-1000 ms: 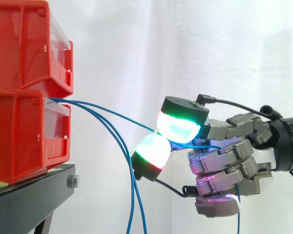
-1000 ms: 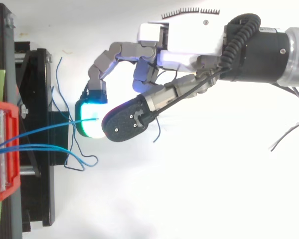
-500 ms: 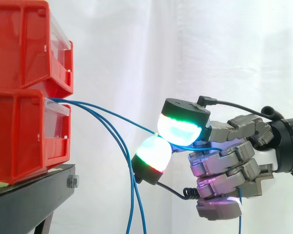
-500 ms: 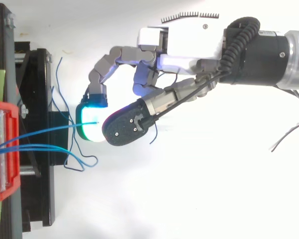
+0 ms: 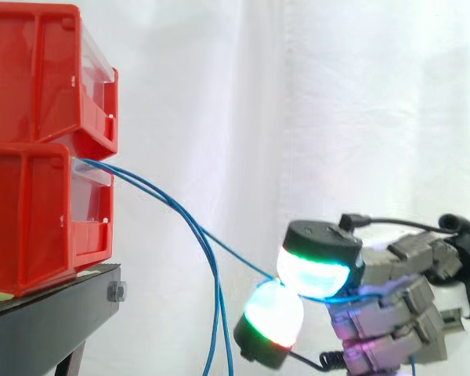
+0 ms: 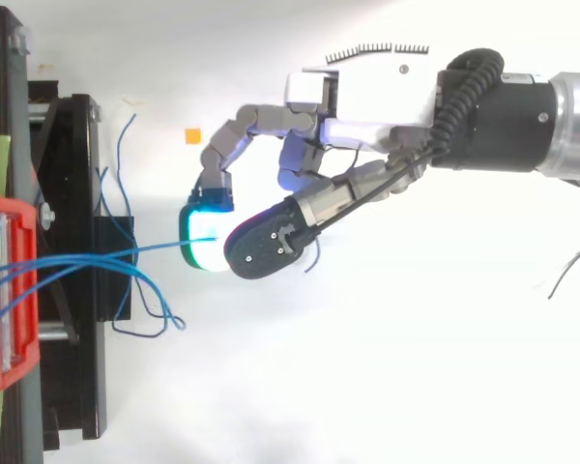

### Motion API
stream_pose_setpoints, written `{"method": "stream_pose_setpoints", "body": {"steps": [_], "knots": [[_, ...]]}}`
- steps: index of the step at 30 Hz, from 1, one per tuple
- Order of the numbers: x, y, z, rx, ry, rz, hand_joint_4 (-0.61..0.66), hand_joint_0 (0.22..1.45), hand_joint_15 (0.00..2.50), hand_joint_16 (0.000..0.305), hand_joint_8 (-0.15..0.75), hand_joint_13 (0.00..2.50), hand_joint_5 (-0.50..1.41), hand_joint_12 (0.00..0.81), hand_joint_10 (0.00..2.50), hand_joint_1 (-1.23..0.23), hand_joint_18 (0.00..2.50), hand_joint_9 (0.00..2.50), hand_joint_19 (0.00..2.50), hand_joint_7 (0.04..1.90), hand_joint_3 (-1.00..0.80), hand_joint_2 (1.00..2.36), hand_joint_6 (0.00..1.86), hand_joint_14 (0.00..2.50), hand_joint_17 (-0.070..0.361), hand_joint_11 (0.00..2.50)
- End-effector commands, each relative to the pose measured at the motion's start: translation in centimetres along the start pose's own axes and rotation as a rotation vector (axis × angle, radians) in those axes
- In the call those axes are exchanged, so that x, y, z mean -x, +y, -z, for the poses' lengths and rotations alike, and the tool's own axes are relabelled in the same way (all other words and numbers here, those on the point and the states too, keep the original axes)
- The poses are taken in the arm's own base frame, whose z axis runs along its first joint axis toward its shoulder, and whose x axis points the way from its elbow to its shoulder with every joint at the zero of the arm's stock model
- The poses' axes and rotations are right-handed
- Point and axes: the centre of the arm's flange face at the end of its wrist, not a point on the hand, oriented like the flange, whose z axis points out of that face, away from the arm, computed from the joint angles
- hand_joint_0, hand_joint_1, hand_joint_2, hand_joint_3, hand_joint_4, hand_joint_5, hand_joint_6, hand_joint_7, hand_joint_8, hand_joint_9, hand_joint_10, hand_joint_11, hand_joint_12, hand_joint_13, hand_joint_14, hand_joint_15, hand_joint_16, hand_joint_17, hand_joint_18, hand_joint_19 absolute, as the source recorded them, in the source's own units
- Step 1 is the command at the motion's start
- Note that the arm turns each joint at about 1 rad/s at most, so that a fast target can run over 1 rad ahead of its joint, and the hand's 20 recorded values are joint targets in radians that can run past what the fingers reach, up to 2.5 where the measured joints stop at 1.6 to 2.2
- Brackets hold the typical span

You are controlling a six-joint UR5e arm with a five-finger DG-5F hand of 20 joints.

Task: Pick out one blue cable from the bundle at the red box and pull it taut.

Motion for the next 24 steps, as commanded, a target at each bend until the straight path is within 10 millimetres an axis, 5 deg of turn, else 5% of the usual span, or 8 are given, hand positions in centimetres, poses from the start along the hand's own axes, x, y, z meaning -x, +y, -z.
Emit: {"method": "stream_pose_setpoints", "body": {"steps": [1, 9, 14, 19, 24], "knots": [[-0.1, -0.9, 0.2, 0.0, 0.001, 0.007, -0.25, 0.84, 0.82, 0.031, 0.247, 1.17, -0.17, 0.283, 1.41, -0.73, 1.17, 1.35, 1.37, 0.89, -0.36, 1.01, 1.02, 2.41, 0.07, 1.01], [-0.7, -1.3, 0.6, -0.036, 0.018, 0.012, -0.25, 0.84, 0.81, 0.031, 0.249, 1.17, -0.17, 0.279, 1.42, -0.73, 1.17, 1.35, 1.36, 0.89, -0.36, 1.01, 1.02, 2.4, 0.07, 1.02], [-0.3, 0.6, 1.8, -0.027, 0.049, 0.03, -0.25, 0.84, 0.82, 0.03, 0.246, 1.17, -0.17, 0.284, 1.42, -0.73, 1.17, 1.35, 1.37, 0.89, -0.36, 1.01, 1.02, 2.41, 0.069, 1.02], [0.3, 1.5, 6.0, -0.036, -0.009, 0.051, -0.25, 0.84, 0.8, 0.031, 0.247, 1.17, -0.17, 0.288, 1.41, -0.73, 1.17, 1.35, 1.36, 0.89, -0.36, 1.01, 1.02, 2.41, 0.069, 1.01], [0.2, 1.5, 6.0, -0.036, -0.008, 0.007, -0.25, 0.84, 0.81, 0.031, 0.246, 1.17, -0.17, 0.28, 1.42, -0.73, 1.17, 1.35, 1.35, 0.89, -0.35, 1.01, 1.02, 2.4, 0.07, 1.0]]}}
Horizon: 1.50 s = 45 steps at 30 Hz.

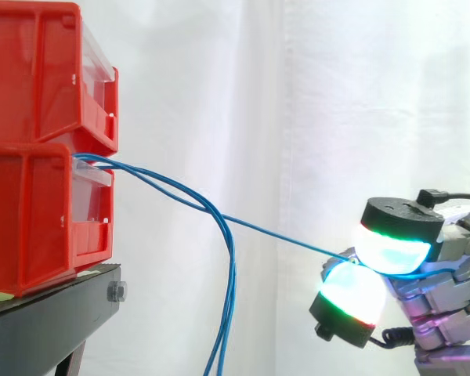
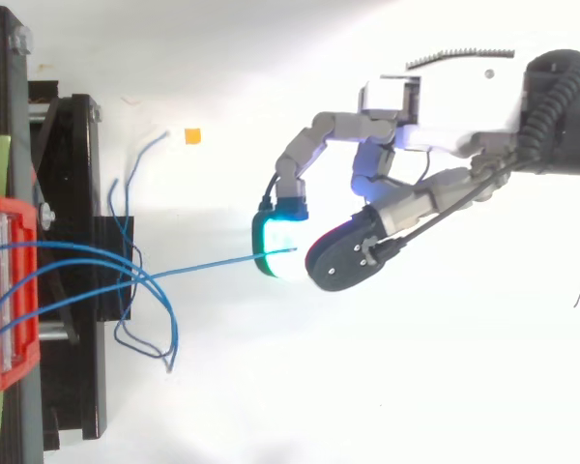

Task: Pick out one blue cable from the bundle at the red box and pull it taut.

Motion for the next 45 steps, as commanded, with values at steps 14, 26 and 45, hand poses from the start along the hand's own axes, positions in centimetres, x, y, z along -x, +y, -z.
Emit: {"method": "stream_pose_setpoints", "body": {"steps": [14, 26, 45], "knots": [[-0.15, -0.04, 0.32, -0.003, -0.039, 0.003, -0.26, 0.85, 0.79, 0.03, 0.249, 1.18, -0.17, 0.283, 1.43, -0.73, 1.16, 1.36, 1.39, 0.89, -0.35, 1.01, 1.02, 2.41, 0.067, 1.0], [-0.16, -0.11, 0.35, -0.005, -0.039, 0.003, -0.26, 0.85, 0.78, 0.026, 0.246, 1.18, -0.17, 0.281, 1.44, -0.73, 1.17, 1.36, 1.56, 0.9, -0.35, 1.01, 1.02, 2.42, 0.058, 1.0], [-0.15, -0.04, 0.32, -0.003, -0.039, 0.003, -0.27, 0.84, 0.79, 0.023, 0.228, 1.15, -0.17, 0.261, 1.43, -0.73, 1.13, 1.37, 1.56, 0.92, -0.33, 1.01, 1.02, 2.46, 0.051, 1.03]]}}
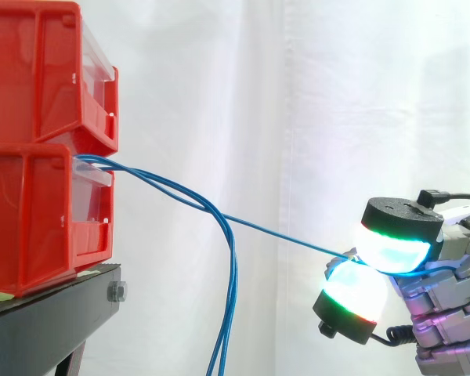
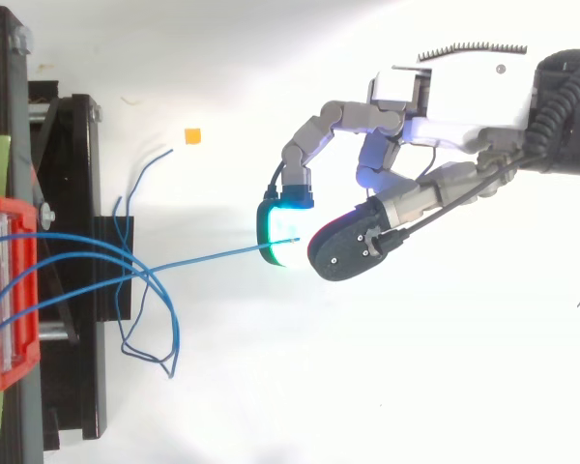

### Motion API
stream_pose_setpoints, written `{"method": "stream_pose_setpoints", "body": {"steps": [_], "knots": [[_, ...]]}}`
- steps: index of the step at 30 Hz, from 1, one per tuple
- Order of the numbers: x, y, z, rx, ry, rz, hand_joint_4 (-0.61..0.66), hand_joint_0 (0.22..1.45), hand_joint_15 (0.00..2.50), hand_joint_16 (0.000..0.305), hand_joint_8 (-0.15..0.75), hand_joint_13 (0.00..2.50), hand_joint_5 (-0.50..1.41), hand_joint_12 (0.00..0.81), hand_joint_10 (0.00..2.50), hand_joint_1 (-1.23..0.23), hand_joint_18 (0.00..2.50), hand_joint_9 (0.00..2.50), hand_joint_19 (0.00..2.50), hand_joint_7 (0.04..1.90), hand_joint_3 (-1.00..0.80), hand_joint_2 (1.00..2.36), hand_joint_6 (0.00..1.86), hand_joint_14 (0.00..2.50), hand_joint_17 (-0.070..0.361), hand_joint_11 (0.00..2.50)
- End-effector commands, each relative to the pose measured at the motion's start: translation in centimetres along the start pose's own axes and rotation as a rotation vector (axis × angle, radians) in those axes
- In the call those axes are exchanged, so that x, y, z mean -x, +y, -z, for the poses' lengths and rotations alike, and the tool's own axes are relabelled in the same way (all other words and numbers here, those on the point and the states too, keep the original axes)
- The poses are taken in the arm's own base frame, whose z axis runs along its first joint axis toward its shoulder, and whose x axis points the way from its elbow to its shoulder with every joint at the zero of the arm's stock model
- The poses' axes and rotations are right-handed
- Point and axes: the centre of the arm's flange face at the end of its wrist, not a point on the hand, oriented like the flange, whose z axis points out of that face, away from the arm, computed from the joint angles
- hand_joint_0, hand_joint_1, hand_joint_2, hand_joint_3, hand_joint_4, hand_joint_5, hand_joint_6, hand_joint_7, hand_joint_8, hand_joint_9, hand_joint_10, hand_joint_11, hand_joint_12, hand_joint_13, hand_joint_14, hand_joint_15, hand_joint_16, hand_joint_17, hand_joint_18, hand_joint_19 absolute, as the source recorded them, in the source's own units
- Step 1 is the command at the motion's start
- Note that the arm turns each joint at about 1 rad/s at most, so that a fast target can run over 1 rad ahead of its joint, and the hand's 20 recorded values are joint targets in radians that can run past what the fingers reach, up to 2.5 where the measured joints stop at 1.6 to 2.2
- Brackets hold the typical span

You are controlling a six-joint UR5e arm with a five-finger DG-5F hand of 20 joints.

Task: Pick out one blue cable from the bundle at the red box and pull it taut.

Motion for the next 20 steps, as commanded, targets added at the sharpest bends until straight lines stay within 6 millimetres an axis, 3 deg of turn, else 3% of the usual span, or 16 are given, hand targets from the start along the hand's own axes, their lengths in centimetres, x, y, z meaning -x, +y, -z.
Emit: {"method": "stream_pose_setpoints", "body": {"steps": [1, 20], "knots": [[0.01, 0.0, 0.0, 0.0, 0.0, 0.0, -0.27, 0.84, 0.77, 0.023, 0.227, 1.15, -0.17, 0.264, 1.43, -0.73, 1.14, 1.37, 1.56, 0.92, -0.33, 1.01, 1.02, 2.47, 0.051, 1.03], [0.01, 0.0, 0.0, 0.0, 0.0, 0.0, -0.27, 0.84, 0.82, 0.026, 0.222, 1.19, -0.17, 0.263, 1.37, -0.74, 1.16, 1.39, 1.5, 0.94, -0.33, 1.01, 1.01, 2.37, 0.058, 1.09]]}}
